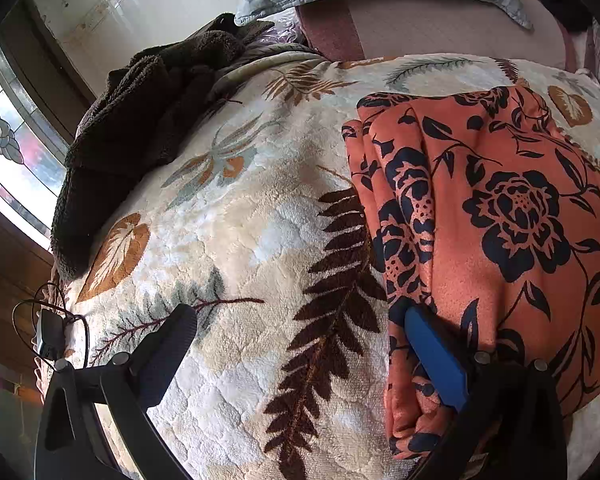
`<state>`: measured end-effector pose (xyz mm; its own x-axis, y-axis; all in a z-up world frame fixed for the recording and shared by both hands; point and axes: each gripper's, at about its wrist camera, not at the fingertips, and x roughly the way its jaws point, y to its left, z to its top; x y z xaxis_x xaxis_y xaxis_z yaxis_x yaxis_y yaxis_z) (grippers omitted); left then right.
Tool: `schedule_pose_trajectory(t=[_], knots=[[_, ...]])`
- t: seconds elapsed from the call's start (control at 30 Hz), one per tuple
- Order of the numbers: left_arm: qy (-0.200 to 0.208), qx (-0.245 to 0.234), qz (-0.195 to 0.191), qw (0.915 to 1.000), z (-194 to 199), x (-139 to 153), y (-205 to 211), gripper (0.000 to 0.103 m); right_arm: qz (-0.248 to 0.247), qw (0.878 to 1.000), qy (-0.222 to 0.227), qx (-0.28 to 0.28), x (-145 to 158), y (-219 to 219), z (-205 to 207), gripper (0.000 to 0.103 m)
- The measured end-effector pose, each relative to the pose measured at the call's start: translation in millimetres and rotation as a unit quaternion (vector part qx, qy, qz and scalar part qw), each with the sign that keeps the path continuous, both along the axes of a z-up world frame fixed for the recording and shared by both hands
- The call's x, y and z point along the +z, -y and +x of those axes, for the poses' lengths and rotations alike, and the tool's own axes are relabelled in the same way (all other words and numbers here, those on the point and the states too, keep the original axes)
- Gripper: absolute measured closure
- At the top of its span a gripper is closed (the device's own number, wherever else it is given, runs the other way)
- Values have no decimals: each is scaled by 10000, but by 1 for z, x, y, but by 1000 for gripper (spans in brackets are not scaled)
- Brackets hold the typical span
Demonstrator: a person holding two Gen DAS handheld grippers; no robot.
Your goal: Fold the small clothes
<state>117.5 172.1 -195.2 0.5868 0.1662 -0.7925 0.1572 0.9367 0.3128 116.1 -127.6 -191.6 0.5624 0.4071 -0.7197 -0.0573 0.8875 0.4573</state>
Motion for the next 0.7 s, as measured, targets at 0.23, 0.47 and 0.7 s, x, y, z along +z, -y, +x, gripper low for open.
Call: schedule_pose_trajectory(t=[0.23,0.47,0.7], knots=[[137,10,45,9999,-1,5,2,0,108,9999,5,9,0,1,-1,55],[531,38,-8,9986,-3,19,9,0,187,9998,-5,-10,-1,3,-4,54],[668,42,-47,9977,-1,23,15,0,217,9997,38,73,-3,1,-7,49]])
